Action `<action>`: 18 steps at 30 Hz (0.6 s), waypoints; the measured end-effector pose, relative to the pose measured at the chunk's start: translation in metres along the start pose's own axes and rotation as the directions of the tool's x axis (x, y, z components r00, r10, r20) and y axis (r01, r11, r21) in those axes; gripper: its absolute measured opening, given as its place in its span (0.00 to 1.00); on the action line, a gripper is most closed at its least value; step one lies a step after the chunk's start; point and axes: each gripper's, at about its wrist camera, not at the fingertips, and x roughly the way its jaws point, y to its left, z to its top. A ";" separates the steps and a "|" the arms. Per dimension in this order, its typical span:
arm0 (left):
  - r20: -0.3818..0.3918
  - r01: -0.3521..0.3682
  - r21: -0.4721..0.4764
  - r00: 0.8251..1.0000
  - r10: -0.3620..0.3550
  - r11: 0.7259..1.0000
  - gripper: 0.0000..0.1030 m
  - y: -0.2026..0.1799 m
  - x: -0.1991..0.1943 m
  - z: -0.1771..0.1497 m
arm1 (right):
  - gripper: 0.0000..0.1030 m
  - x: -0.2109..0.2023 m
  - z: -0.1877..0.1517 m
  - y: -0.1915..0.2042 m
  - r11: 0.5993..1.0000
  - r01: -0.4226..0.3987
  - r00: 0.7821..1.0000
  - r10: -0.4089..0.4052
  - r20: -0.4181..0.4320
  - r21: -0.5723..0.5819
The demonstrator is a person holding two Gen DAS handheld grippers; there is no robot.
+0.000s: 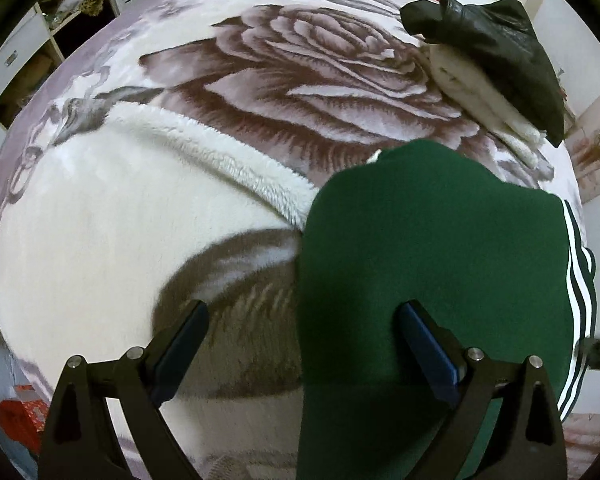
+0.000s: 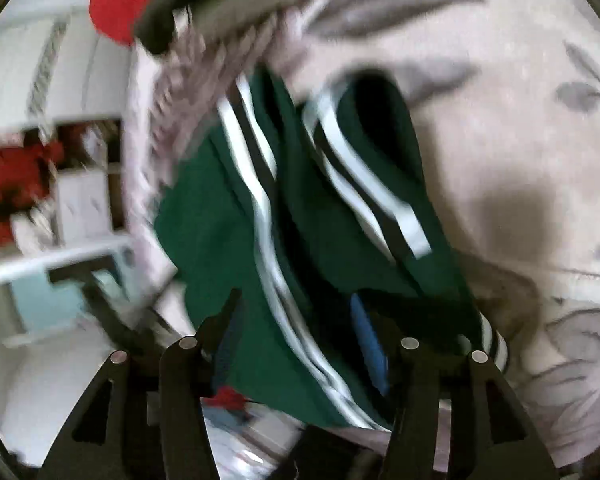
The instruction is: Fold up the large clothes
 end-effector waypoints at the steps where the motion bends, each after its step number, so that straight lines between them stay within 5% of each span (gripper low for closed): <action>1: 0.003 -0.009 0.007 1.000 0.009 1.000 0.96 -0.002 -0.002 -0.003 | 0.55 0.009 -0.001 0.000 1.000 -0.004 1.000 0.004 -0.002 -0.017; 5: 0.026 -0.044 0.040 0.999 0.043 0.998 0.96 -0.010 -0.012 -0.009 | 0.06 0.005 -0.014 0.015 0.999 0.035 0.996 -0.033 0.081 -0.028; 9: 0.044 -0.088 0.071 0.995 0.086 0.994 0.96 -0.019 -0.022 -0.011 | 0.02 -0.067 -0.055 0.046 1.000 0.013 0.971 -0.012 0.238 -0.003; 13: 0.069 -0.031 0.034 0.997 0.029 0.999 0.96 -0.029 -0.038 -0.007 | 0.02 -0.123 -0.079 0.056 0.999 0.019 0.935 -0.031 0.353 0.038; 18: 0.070 -0.023 0.049 0.997 0.020 0.999 0.96 -0.046 -0.024 0.000 | 0.02 -0.092 -0.057 -0.009 0.976 0.138 0.945 -0.181 0.273 0.167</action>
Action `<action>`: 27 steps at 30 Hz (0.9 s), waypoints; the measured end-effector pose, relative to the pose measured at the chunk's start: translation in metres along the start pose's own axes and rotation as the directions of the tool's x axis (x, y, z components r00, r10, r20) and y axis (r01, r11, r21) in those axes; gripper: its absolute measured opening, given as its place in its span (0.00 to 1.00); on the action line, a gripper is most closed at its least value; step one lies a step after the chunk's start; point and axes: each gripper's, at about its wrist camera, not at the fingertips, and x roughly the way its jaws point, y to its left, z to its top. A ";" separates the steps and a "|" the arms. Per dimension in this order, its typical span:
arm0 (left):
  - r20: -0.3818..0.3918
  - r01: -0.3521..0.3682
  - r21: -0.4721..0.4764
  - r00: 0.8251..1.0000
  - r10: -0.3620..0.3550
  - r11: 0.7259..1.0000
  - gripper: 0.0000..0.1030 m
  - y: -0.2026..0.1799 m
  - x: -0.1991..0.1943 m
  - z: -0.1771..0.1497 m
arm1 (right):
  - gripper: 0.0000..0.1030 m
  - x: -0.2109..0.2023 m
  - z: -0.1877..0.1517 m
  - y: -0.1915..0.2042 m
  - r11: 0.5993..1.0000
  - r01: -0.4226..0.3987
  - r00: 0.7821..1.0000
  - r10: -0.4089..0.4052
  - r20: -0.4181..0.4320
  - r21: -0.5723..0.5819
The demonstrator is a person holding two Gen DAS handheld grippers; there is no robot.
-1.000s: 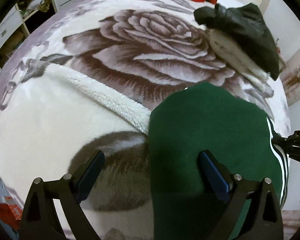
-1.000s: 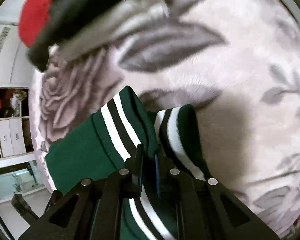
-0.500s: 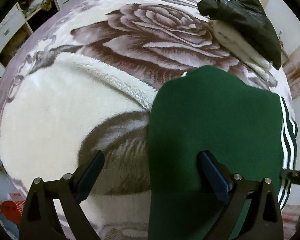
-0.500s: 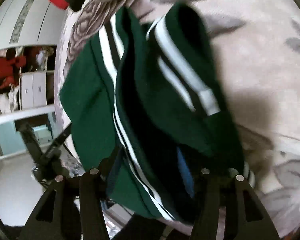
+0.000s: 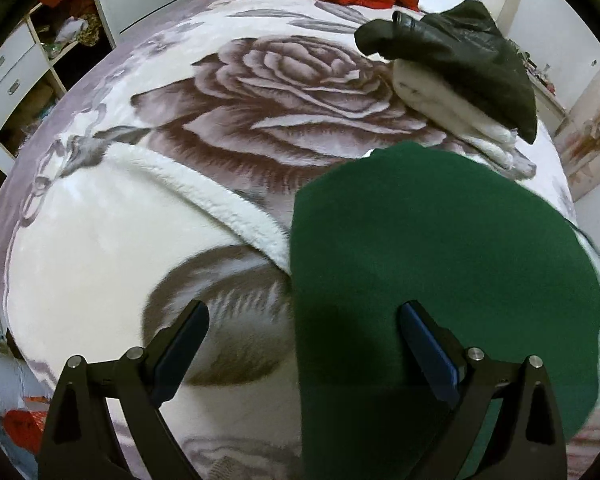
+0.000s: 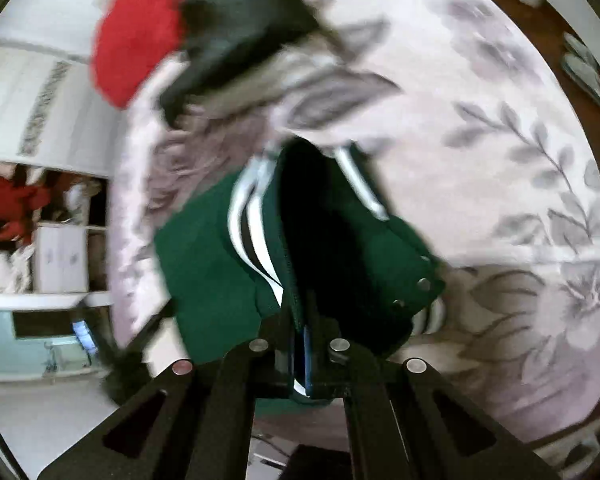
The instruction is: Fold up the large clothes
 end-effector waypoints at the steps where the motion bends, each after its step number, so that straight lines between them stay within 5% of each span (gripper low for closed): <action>1: -0.008 -0.002 0.007 1.000 0.002 1.000 0.96 -0.001 0.006 0.000 | 0.02 0.020 0.005 -0.009 1.000 0.012 0.999 -0.011 -0.039 0.019; 4: -0.061 -0.029 0.035 0.998 0.031 0.999 0.96 0.003 0.032 -0.001 | 0.03 0.093 0.015 -0.015 0.996 0.086 0.982 -0.089 -0.164 -0.025; 7: -0.067 -0.001 0.013 0.998 0.002 1.000 0.96 0.013 0.032 -0.001 | 0.03 0.088 0.029 -0.002 0.997 0.053 0.977 -0.061 -0.204 -0.049; 9: -0.060 -0.012 0.020 0.998 0.013 1.000 0.96 0.016 0.030 -0.002 | 0.14 0.060 0.037 0.005 0.998 0.033 0.989 -0.039 -0.140 -0.048; 11: -0.060 -0.014 0.019 0.998 0.015 1.000 0.96 0.016 0.029 -0.004 | 0.45 0.035 0.047 0.014 0.998 -0.023 0.999 0.020 -0.048 -0.062; 13: -0.059 -0.006 0.000 0.998 0.006 1.000 0.96 0.018 0.029 -0.006 | 0.64 0.034 0.064 0.025 0.992 -0.103 0.995 0.102 -0.024 -0.077; 18: -0.057 -0.012 -0.004 0.998 0.012 1.000 0.96 0.017 0.028 -0.004 | 0.68 0.105 0.121 0.065 0.970 -0.200 0.972 0.178 -0.155 -0.138; 19: -0.052 -0.015 0.000 0.999 0.015 1.000 0.96 0.016 0.027 -0.004 | 0.64 0.111 0.121 0.074 0.968 -0.202 0.970 0.177 -0.167 -0.148; 21: -0.038 -0.018 0.008 0.999 0.018 1.000 0.96 0.015 0.024 -0.002 | 0.03 0.111 0.119 0.091 0.966 -0.156 0.980 0.125 -0.152 -0.208; 27: -0.049 0.026 0.012 0.998 -0.025 1.000 0.96 0.015 0.019 0.000 | 0.02 0.029 0.117 0.079 0.990 -0.095 0.992 0.103 0.074 -0.101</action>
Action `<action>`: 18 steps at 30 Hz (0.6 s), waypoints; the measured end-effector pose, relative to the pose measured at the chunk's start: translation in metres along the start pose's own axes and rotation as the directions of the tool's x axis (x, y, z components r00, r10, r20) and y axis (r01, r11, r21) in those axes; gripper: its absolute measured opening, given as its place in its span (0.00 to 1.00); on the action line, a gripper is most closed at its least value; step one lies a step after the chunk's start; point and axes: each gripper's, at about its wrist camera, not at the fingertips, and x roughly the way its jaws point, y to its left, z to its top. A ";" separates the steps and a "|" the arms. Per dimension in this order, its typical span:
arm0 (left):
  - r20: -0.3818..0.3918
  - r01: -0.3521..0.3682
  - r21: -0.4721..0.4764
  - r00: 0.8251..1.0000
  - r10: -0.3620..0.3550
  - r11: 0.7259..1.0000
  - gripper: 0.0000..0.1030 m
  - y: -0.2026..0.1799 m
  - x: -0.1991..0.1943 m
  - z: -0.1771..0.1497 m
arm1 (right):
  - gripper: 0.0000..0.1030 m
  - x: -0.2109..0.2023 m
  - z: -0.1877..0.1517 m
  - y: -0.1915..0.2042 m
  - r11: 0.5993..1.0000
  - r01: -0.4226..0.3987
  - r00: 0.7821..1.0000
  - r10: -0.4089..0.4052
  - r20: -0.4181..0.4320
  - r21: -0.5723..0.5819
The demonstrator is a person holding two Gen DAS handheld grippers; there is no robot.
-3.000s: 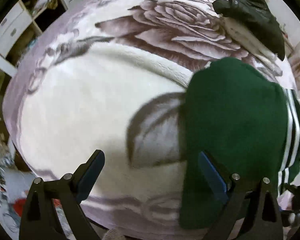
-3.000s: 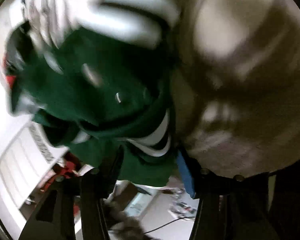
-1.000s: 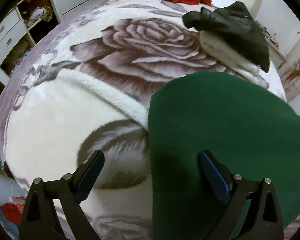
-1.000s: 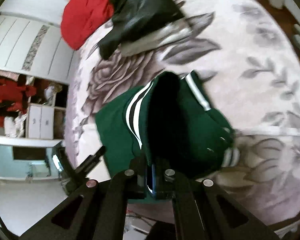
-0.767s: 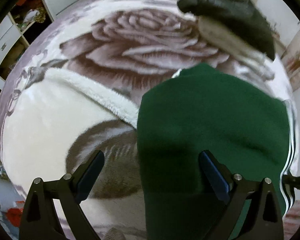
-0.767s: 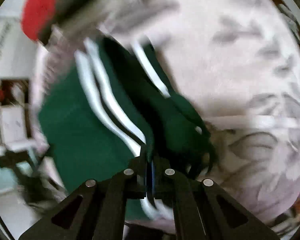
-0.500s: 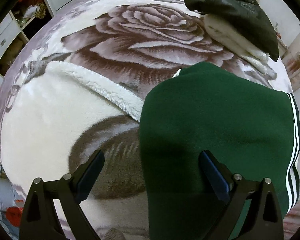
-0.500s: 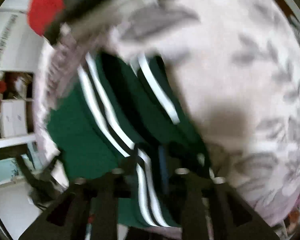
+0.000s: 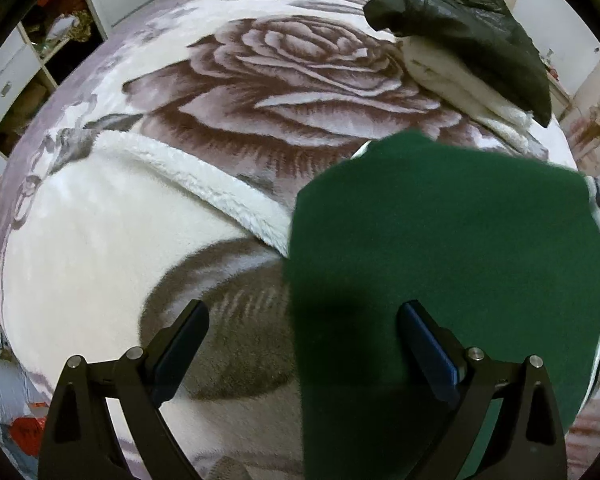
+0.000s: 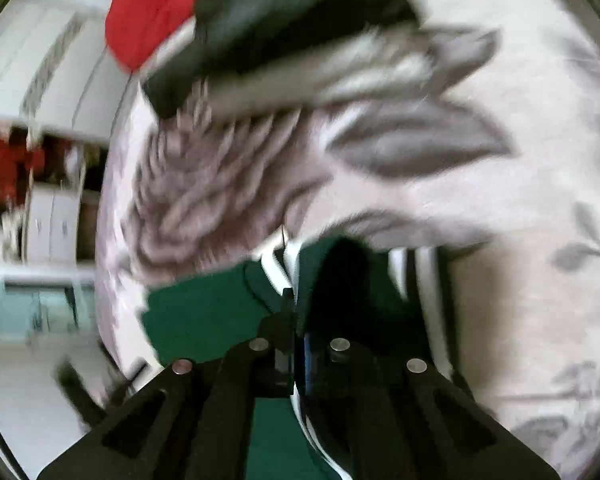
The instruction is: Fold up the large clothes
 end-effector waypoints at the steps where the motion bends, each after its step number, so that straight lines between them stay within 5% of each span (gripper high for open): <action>1: 0.004 0.035 -0.015 0.999 -0.035 0.999 0.96 -0.001 -0.005 0.002 | 0.02 -0.013 0.003 -0.004 1.000 0.017 0.999 -0.017 0.045 0.009; 3: 0.016 0.079 -0.022 0.997 -0.079 0.997 0.96 -0.007 -0.014 0.008 | 0.02 -0.013 0.010 -0.016 0.995 0.096 0.992 -0.097 0.076 0.017; 6: 0.028 0.038 0.038 0.999 -0.039 0.999 0.96 -0.022 -0.011 0.015 | 0.02 0.038 0.017 -0.042 0.978 0.205 0.979 -0.205 -0.009 0.025; 11: -0.021 -0.005 0.084 1.000 0.007 0.996 0.96 -0.020 0.016 0.010 | 0.04 0.091 0.012 -0.037 0.984 0.175 0.973 -0.180 -0.145 -0.043; 12: -0.026 -0.008 0.085 1.000 0.010 0.996 0.96 -0.016 0.017 0.007 | 0.08 0.085 0.010 -0.034 0.988 0.145 0.975 -0.152 -0.162 -0.052; 15: -0.022 0.001 0.064 1.000 0.001 0.998 0.96 -0.006 0.011 0.000 | 0.50 0.055 -0.005 -0.038 0.998 0.052 0.976 -0.057 -0.212 -0.030; 18: -0.015 -0.009 0.025 1.000 0.009 1.000 0.96 0.000 0.002 -0.008 | 0.58 0.020 -0.042 -0.049 1.000 -0.006 0.969 -0.002 -0.247 -0.029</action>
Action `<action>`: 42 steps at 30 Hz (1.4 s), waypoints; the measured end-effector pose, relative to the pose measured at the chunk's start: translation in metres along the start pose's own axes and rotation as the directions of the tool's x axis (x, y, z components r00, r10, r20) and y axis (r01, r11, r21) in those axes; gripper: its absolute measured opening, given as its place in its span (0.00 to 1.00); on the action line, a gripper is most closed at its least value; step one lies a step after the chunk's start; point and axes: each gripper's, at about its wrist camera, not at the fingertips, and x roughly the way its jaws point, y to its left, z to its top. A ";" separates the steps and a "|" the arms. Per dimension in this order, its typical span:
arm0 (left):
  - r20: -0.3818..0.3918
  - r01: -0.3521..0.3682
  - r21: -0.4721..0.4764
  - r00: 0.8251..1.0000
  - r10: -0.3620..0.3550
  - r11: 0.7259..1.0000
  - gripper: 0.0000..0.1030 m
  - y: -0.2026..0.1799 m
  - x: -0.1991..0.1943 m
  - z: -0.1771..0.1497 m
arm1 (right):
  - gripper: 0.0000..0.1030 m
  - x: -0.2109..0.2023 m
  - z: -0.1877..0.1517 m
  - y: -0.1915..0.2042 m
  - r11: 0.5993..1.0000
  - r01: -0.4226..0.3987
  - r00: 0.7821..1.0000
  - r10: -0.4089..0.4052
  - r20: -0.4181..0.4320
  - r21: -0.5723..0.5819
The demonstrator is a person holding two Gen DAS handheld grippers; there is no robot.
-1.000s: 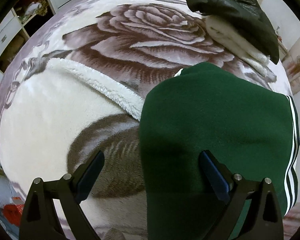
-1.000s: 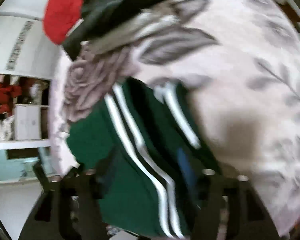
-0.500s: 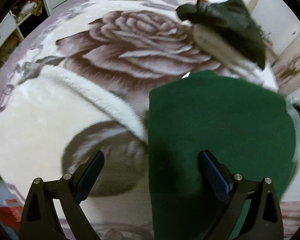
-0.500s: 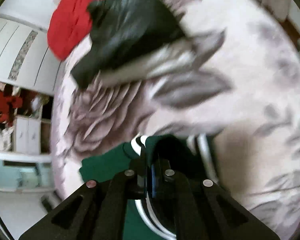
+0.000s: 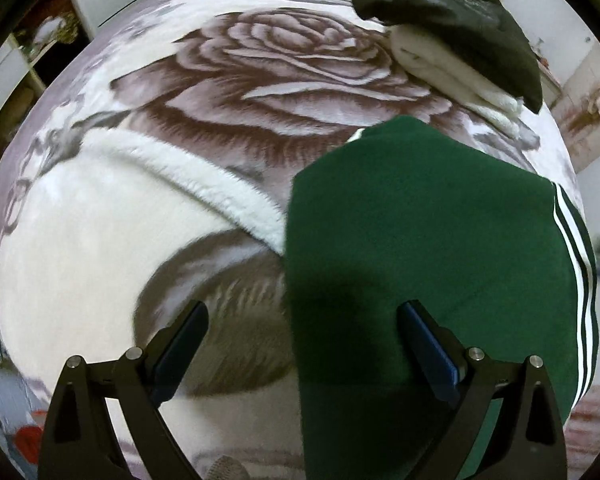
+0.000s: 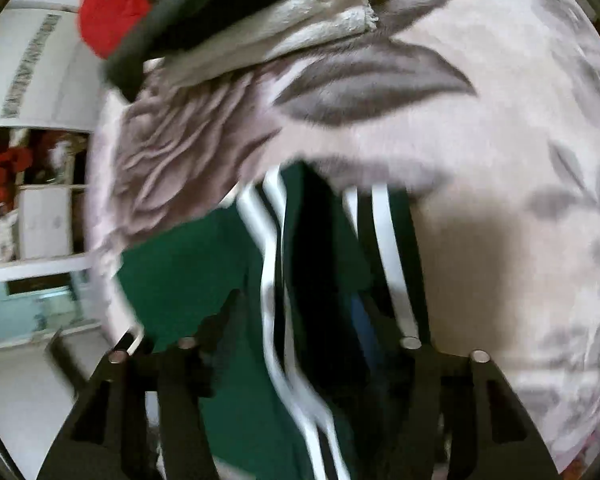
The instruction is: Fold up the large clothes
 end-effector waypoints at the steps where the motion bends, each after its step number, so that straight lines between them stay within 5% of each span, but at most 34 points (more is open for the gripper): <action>1: -0.002 0.000 -0.013 1.000 0.000 1.000 0.96 0.001 -0.002 -0.002 | 0.58 -0.003 -0.017 -0.005 1.000 0.006 1.000 -0.006 -0.023 0.004; 7: -0.023 0.009 -0.075 1.000 -0.011 0.997 0.96 -0.008 -0.020 -0.019 | 0.58 0.024 -0.087 -0.035 0.996 0.005 0.993 0.006 -0.122 0.089; 15: -0.061 -0.005 -0.016 0.998 0.004 1.000 0.96 -0.030 -0.016 -0.033 | 0.58 0.039 -0.099 -0.043 0.988 -0.032 0.997 0.042 -0.060 0.152; 22: -0.081 -0.013 0.033 0.997 0.015 0.999 0.96 -0.048 -0.015 -0.044 | 0.57 0.040 -0.103 -0.024 0.998 0.052 0.997 -0.050 -0.052 0.041; 24: -0.087 -0.016 0.043 0.996 0.019 0.999 0.96 -0.053 -0.015 -0.048 | 0.41 0.042 -0.106 -0.017 0.994 0.105 0.994 -0.105 -0.036 -0.003; 26: -0.093 -0.018 0.054 0.995 0.023 0.998 0.96 -0.057 -0.013 -0.051 | 0.06 0.042 -0.109 -0.012 0.990 0.136 0.990 -0.137 -0.016 -0.021; 32: -0.098 -0.013 0.063 0.995 0.019 0.998 0.96 -0.061 -0.017 -0.057 | 0.03 0.005 -0.133 -0.014 0.997 0.056 0.993 -0.060 0.097 0.049; 36: -0.090 -0.008 0.071 0.996 0.015 0.997 0.96 -0.063 -0.022 -0.058 | 0.02 -0.018 -0.142 -0.015 0.992 0.084 0.983 -0.098 0.156 0.092; 42: -0.139 -0.029 0.103 0.989 0.043 0.994 0.96 -0.063 0.003 -0.061 | 0.03 0.042 -0.121 -0.045 0.981 0.151 0.988 -0.154 0.018 0.125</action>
